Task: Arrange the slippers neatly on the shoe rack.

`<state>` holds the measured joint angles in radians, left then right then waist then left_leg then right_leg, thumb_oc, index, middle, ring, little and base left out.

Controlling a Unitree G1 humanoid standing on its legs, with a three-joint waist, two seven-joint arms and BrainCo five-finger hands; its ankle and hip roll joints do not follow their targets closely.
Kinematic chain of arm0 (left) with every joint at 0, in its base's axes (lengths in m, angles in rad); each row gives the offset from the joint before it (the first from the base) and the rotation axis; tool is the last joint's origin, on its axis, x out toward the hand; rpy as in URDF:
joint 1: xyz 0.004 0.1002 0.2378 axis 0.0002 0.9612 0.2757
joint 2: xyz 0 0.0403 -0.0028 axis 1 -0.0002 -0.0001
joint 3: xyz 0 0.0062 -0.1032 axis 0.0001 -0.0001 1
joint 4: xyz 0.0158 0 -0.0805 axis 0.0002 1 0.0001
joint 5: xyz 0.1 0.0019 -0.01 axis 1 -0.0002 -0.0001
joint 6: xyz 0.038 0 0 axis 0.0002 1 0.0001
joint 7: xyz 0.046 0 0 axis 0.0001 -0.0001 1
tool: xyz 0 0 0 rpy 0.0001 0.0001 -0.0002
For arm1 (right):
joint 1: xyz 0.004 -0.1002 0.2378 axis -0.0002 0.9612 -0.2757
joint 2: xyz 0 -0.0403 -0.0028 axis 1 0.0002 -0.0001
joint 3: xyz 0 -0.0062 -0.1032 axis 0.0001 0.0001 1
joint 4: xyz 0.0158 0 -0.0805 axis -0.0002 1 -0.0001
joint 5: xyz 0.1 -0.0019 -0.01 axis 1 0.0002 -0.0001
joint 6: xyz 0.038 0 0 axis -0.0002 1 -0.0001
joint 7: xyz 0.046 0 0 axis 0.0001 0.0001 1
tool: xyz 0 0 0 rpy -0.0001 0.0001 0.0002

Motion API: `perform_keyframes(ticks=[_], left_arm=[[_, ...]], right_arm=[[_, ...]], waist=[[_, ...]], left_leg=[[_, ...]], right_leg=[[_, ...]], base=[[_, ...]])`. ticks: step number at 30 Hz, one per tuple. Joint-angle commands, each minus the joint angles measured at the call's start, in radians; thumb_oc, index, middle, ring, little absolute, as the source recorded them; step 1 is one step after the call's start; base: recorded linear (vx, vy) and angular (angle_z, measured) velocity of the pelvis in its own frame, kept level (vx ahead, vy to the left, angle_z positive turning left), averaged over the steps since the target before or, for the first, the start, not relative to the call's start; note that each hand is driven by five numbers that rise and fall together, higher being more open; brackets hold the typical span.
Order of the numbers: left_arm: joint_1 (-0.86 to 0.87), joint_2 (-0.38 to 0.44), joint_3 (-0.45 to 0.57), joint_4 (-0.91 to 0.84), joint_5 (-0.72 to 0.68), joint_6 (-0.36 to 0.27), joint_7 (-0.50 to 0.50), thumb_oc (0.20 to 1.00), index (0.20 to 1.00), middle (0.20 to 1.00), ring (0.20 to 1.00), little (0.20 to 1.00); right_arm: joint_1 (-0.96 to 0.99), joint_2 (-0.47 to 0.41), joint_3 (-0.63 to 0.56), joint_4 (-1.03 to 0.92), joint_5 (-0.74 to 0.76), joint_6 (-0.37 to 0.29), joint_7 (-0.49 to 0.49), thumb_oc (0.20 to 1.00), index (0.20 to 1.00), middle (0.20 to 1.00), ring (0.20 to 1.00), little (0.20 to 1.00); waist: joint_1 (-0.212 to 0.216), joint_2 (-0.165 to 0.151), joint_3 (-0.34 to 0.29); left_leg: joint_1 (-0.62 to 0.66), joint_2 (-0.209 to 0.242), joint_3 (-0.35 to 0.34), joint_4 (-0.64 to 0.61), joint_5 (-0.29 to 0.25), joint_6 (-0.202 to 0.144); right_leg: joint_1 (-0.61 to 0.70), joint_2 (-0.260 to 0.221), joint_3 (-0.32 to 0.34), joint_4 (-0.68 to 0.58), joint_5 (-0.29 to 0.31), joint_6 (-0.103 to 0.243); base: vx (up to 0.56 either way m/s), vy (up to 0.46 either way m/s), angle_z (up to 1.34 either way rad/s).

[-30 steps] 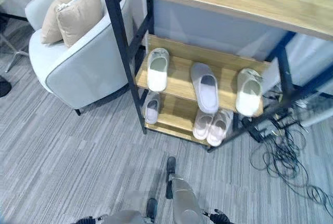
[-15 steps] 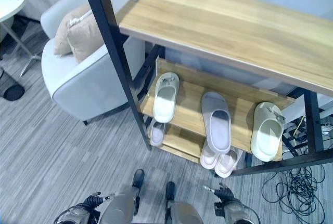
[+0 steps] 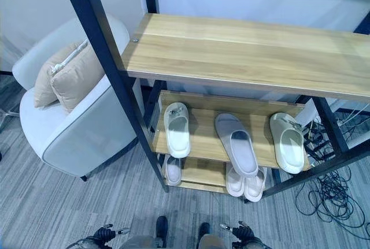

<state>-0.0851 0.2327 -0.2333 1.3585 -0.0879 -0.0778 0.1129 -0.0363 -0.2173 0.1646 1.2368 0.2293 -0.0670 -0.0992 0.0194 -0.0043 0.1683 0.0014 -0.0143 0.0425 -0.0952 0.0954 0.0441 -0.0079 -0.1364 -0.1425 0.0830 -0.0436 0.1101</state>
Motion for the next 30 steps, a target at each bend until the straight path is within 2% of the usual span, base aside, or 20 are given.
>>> perform_keyframes(ticks=[1, 5, 8, 10, 14, 15, 16, 21, 24, 27, 30], left_arm=[[0.018, -0.003, 0.000, 0.007, 0.033, -0.008, 0.020, 1.000, 1.000, 1.000, 1.000, 1.000], [0.027, -0.017, -0.001, 0.014, 0.036, -0.007, 0.025, 1.000, 1.000, 1.000, 1.000, 1.000], [0.030, -0.040, -0.011, 0.002, 0.032, -0.012, 0.027, 1.000, 1.000, 1.000, 1.000, 1.000], [0.028, -0.055, -0.027, -0.005, 0.032, -0.015, 0.016, 1.000, 1.000, 1.000, 1.000, 1.000], [0.023, -0.061, -0.041, -0.006, 0.045, -0.014, 0.007, 1.000, 1.000, 1.000, 1.000, 1.000], [0.022, -0.058, -0.033, -0.013, 0.042, -0.011, 0.004, 1.000, 1.000, 1.000, 1.000, 1.000], [0.026, -0.050, -0.008, -0.025, 0.038, -0.015, -0.001, 1.000, 1.000, 1.000, 1.000, 1.000], [0.040, -0.041, 0.007, -0.037, 0.048, -0.031, -0.013, 1.000, 1.000, 1.000, 1.000, 1.000], [0.054, -0.043, -0.002, -0.030, 0.069, -0.034, -0.028, 1.000, 1.000, 1.000, 1.000, 1.000], [0.060, -0.042, -0.009, -0.032, 0.081, -0.034, -0.032, 1.000, 1.000, 1.000, 1.000, 1.000], [0.067, -0.046, -0.015, -0.027, 0.105, -0.032, -0.031, 1.000, 1.000, 1.000, 1.000, 1.000]], right_arm=[[0.006, -0.056, 0.001, -0.034, -0.017, -0.009, -0.021, 1.000, 1.000, 1.000, 1.000, 1.000], [0.025, -0.056, -0.010, -0.037, -0.016, -0.015, -0.034, 1.000, 1.000, 1.000, 1.000, 1.000], [0.030, -0.064, -0.012, -0.140, -0.007, -0.044, -0.057, 1.000, 1.000, 1.000, 1.000, 1.000], [0.013, -0.040, 0.024, -0.201, 0.047, -0.056, -0.012, 1.000, 1.000, 1.000, 1.000, 1.000], [0.004, -0.035, 0.090, -0.269, 0.015, -0.062, 0.019, 1.000, 1.000, 1.000, 1.000, 1.000], [0.025, -0.043, 0.103, -0.450, -0.006, -0.050, 0.022, 1.000, 1.000, 1.000, 1.000, 1.000], [0.144, -0.064, 0.101, -0.560, 0.001, -0.069, 0.072, 1.000, 1.000, 1.000, 1.000, 1.000], [0.224, -0.095, 0.116, -0.532, -0.016, -0.092, 0.136, 1.000, 1.000, 1.000, 1.000, 1.000], [0.191, -0.093, 0.197, -0.546, -0.053, -0.089, 0.185, 1.000, 1.000, 1.000, 1.000, 1.000], [0.191, -0.111, 0.225, -0.589, -0.069, -0.090, 0.203, 1.000, 1.000, 1.000, 1.000, 1.000], [0.174, -0.147, 0.274, -0.715, -0.104, -0.108, 0.220, 1.000, 1.000, 1.000, 1.000, 1.000]], waist=[[0.005, -0.013, -0.011], [-0.002, -0.013, -0.026], [-0.016, -0.010, -0.041], [-0.017, -0.008, -0.054], [-0.014, -0.004, -0.068], [-0.019, -0.005, -0.070], [-0.035, -0.006, -0.066], [-0.064, -0.006, -0.053], [-0.039, -0.004, -0.057], [-0.032, -0.005, -0.058], [-0.018, -0.005, -0.059]], left_leg=[[-0.032, 0.007, -0.026, 0.148, -0.146, -0.031], [-0.006, 0.018, -0.017, 0.114, -0.134, -0.038], [0.020, 0.025, -0.012, 0.066, -0.110, -0.047], [0.036, 0.028, -0.009, 0.040, -0.101, -0.050], [0.051, 0.028, -0.011, 0.020, -0.093, -0.053], [0.051, 0.029, -0.009, 0.015, -0.091, -0.053], [0.055, 0.030, 0.001, 0.008, -0.088, -0.055], [0.052, 0.034, 0.024, 0.008, -0.088, -0.060], [0.051, 0.031, 0.012, 0.008, -0.090, -0.063], [0.051, 0.031, 0.007, 0.008, -0.090, -0.064], [0.054, 0.031, -0.005, 0.008, -0.090, -0.065]], right_leg=[[0.022, -0.002, 0.021, 0.006, -0.004, 0.006], [0.046, 0.004, 0.022, -0.039, 0.005, 0.007], [0.064, 0.015, 0.024, -0.077, 0.014, 0.009], [0.073, 0.021, 0.024, -0.094, 0.017, 0.009], [0.087, 0.024, 0.017, -0.105, 0.015, 0.007], [0.084, 0.023, 0.017, -0.104, 0.017, 0.008], [0.081, 0.025, 0.024, -0.101, 0.016, 0.009], [0.070, 0.029, 0.040, -0.106, 0.027, 0.012], [0.086, 0.028, 0.023, -0.140, 0.036, 0.014], [0.094, 0.028, 0.016, -0.145, 0.034, 0.013], [0.103, 0.028, 0.005, -0.149, 0.030, 0.013]], base=[[0.04, -0.107, -0.10], [0.01, -0.073, -0.08], [-0.01, -0.075, -0.14], [0.00, -0.039, -0.16], [0.02, -0.014, -0.08], [0.00, 0.000, 0.00], [-0.03, -0.006, 0.03], [-0.04, -0.001, -0.16], [0.00, -0.012, -0.29], [0.02, -0.009, 0.13], [0.01, -0.004, 0.12]])
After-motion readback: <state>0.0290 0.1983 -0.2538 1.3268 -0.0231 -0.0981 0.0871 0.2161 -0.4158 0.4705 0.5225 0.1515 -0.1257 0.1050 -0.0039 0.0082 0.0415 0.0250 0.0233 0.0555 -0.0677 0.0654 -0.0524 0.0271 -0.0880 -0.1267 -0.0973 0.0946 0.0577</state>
